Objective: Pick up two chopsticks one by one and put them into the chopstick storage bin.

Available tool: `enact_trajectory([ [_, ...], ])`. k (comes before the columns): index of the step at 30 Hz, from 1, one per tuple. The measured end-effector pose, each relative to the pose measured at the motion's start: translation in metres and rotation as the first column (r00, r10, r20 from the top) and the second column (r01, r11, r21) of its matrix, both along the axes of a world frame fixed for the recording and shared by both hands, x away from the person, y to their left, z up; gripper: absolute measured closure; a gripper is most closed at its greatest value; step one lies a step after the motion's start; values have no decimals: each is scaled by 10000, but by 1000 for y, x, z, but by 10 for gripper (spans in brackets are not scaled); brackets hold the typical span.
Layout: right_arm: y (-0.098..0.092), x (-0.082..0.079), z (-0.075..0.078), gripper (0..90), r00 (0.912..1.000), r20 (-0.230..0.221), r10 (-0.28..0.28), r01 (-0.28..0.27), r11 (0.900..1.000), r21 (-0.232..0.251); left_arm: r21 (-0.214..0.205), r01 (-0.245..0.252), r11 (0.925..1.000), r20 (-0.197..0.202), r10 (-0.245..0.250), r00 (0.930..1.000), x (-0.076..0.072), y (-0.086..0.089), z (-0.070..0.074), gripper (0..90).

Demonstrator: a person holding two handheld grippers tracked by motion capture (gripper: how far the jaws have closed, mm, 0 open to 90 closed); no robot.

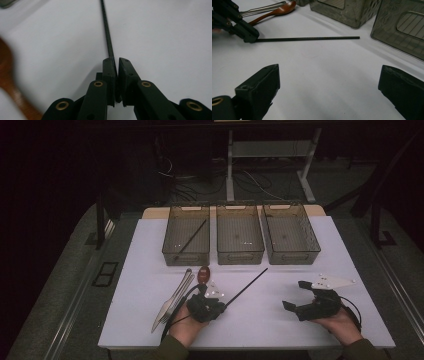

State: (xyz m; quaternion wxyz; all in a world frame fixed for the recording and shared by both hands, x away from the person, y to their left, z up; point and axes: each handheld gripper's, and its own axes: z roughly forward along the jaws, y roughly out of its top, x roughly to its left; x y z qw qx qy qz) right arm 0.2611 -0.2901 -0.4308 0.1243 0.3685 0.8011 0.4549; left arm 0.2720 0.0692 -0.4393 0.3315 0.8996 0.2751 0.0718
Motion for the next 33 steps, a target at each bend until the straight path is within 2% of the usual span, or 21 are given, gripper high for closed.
enact_trajectory([
  [4,0,0,0,41,10000,-24,-13,13,10000,9,-32,-190,9998,-101,190,9998,9,13,0,836],
  [11,0,0,0,40,10000,-20,-8,8,10000,8,-167,-122,9998,-152,119,9998,9,13,0,830],
  [15,0,0,0,41,10000,-31,-13,13,10000,13,-810,-73,9967,-30,71,10000,10,12,9,741],
  [17,0,0,0,40,10000,-38,-14,15,10000,3,-1230,10,9924,-15,-12,10000,13,9,11,706],
  [21,1,0,0,40,10000,-20,10,-11,10000,-36,-1736,169,9847,64,-160,9999,23,0,13,682],
  [23,1,0,0,41,10000,-13,10,-10,10000,-41,-1860,295,9821,49,-291,9996,29,-6,12,683],
  [25,1,1,0,40,10000,-26,-18,18,10000,-41,-1815,437,9824,60,-433,9990,35,-11,10,693],
  [27,1,1,0,40,10000,-38,-19,19,10000,-52,-1910,337,9810,-74,-358,9993,39,-17,6,709],
  [28,1,1,-1,40,10000,-44,-24,24,10000,-52,-1825,453,9822,32,-455,9990,43,-20,5,710],
  [31,0,1,0,41,10000,-46,-25,25,10000,-41,-1697,283,9851,-11,-288,9996,49,-26,2,732],
  [32,0,1,0,40,10000,-38,-24,24,10000,-28,-1716,302,9847,-27,-311,9995,50,-27,1,739],
  [33,0,1,0,40,10000,-25,-18,18,10000,-15,-1561,436,9868,47,-434,9990,52,-27,0,746],
])
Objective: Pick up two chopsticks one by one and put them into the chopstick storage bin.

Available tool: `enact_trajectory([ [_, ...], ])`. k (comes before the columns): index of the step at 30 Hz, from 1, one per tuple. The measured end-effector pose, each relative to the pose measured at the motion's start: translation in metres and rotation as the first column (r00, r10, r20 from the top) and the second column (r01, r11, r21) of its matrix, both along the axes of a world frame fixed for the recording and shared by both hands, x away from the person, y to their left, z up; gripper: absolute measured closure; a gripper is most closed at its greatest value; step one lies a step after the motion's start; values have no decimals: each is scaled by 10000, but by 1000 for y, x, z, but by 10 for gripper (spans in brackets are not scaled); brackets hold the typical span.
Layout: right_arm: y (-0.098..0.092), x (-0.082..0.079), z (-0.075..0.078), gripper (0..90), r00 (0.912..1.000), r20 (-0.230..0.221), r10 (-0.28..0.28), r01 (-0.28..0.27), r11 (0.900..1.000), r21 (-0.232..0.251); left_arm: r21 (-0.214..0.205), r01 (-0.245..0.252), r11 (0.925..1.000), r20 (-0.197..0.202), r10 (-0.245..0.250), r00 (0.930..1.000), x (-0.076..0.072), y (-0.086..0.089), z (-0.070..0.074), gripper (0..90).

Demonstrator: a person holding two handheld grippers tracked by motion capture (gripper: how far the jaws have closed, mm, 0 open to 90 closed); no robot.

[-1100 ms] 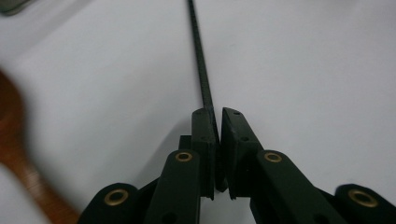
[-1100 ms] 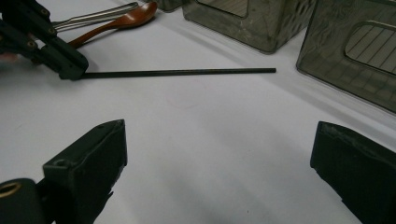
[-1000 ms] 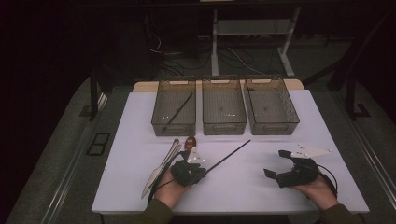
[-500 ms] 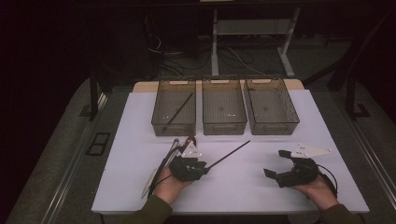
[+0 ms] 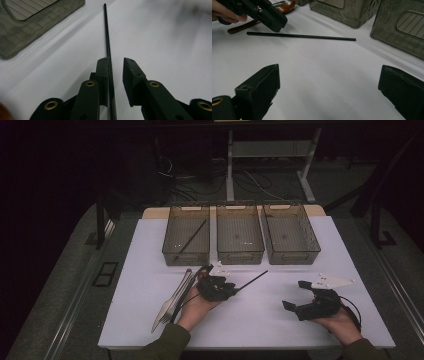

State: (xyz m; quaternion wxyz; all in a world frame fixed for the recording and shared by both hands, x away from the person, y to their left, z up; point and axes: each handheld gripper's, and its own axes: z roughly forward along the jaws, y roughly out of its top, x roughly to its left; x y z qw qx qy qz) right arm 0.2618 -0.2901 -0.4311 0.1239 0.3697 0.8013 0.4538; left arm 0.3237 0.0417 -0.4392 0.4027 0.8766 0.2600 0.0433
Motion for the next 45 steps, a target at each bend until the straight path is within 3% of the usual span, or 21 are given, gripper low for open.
enact_trajectory([
  [1,0,0,0,40,10000,15,1,-1,10000,12,-81,-165,9998,-154,164,9997,-2,-1,-1,750],
  [9,0,-1,0,40,10000,18,30,-30,10000,3,610,-154,9980,-123,162,9998,-2,-3,-7,788],
  [17,1,0,0,40,10000,14,46,-46,10000,-1,948,-149,9954,304,121,9995,-6,-5,-8,848],
  [21,1,-1,0,41,10000,20,56,-56,10000,5,1042,-112,9945,333,78,9994,-6,-5,-7,851],
  [34,0,-1,1,40,10000,41,80,-80,10000,30,306,-89,9995,239,81,9997,-9,9,9,854],
  [45,0,-1,1,40,9999,84,113,-113,9999,16,-136,531,9985,205,-528,9984,-19,18,23,853],
])
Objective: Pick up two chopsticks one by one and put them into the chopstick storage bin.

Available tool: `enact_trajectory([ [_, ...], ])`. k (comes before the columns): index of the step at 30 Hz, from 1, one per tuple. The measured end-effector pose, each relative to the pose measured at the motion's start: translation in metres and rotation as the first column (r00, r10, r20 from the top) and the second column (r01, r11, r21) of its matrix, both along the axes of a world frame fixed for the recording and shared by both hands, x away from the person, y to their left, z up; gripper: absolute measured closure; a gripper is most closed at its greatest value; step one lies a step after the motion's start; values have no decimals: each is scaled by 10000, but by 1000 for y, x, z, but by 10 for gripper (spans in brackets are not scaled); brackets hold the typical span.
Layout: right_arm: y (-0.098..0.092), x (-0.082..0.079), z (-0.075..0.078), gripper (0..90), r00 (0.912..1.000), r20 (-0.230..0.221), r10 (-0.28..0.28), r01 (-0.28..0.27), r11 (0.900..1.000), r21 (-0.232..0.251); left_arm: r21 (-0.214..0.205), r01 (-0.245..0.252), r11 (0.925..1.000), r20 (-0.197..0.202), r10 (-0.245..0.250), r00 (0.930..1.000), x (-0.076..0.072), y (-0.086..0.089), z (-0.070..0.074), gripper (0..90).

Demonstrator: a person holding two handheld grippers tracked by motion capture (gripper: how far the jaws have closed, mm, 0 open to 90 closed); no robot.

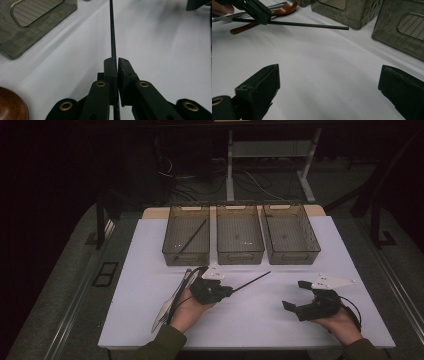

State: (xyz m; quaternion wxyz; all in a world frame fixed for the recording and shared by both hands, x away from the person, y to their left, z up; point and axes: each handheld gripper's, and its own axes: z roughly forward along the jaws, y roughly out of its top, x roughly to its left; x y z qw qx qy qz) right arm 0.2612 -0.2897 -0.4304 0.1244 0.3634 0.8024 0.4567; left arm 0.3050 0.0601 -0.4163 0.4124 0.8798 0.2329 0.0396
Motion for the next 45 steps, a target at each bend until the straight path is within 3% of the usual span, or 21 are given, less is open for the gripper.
enact_trajectory([
  [12,1,0,-1,40,10000,-29,27,-27,10000,8,-308,196,9993,-71,-198,9998,0,20,18,853],
  [27,1,0,0,41,10000,-43,22,-22,10000,16,-622,-514,9967,126,523,9986,9,58,40,853],
  [39,0,1,-1,40,9999,-79,-78,78,10000,34,-1168,-1467,9823,272,1508,9882,29,89,61,853],
  [45,0,2,-1,40,9999,-109,-72,72,10000,3,-1124,-1978,9738,341,2028,9786,45,99,71,853],
])
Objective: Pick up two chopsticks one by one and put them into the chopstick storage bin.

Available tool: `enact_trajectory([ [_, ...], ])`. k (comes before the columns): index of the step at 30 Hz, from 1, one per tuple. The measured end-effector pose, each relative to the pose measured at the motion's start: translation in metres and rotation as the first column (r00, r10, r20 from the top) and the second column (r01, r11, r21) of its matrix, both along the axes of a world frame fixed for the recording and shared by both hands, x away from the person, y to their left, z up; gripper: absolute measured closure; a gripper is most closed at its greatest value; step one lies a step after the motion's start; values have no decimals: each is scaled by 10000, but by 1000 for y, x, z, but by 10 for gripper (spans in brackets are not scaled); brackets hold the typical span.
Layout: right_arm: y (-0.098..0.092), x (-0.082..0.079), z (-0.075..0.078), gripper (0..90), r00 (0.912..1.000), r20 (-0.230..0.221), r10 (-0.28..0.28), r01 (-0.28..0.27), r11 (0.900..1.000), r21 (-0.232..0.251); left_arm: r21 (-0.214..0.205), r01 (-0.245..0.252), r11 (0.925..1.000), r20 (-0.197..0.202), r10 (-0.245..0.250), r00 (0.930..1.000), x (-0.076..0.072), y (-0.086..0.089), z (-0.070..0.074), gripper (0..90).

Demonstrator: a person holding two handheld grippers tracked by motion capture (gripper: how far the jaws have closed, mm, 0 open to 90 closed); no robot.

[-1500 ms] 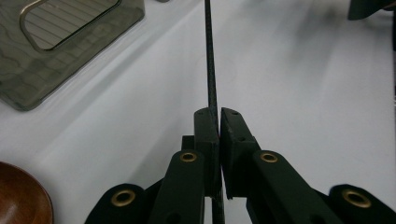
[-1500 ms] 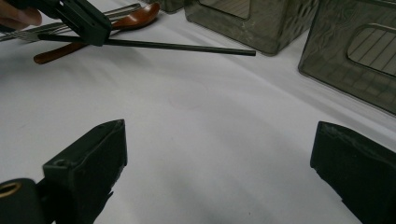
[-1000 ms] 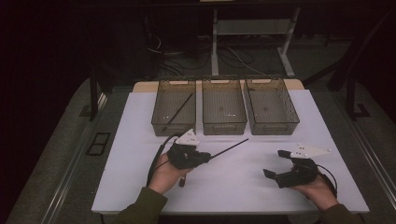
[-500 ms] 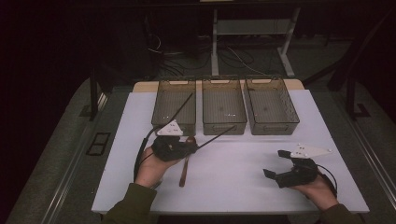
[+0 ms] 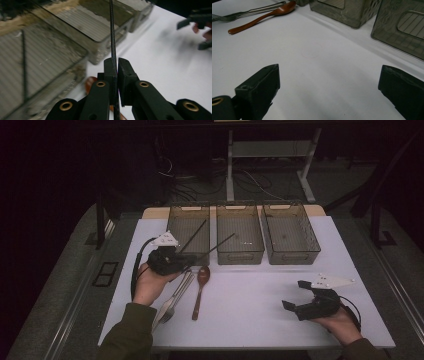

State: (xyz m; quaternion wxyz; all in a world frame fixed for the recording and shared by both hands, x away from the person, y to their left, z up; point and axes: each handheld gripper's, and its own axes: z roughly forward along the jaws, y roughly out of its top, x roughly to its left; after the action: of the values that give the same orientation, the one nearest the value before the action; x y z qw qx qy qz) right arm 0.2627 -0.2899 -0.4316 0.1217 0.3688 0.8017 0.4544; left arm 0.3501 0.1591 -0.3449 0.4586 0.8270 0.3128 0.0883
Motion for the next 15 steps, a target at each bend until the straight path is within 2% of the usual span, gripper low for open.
enact_trajectory([
  [4,0,0,0,40,10000,15,-30,30,10000,19,-50,-376,9993,83,376,9993,12,6,7,853],
  [10,0,0,0,41,10000,-26,-35,35,10000,46,38,-926,9957,7,926,9957,30,13,14,853],
  [15,-1,0,0,40,10000,-19,-46,46,9999,92,144,-1712,9851,-39,1712,9852,46,22,17,853],
])
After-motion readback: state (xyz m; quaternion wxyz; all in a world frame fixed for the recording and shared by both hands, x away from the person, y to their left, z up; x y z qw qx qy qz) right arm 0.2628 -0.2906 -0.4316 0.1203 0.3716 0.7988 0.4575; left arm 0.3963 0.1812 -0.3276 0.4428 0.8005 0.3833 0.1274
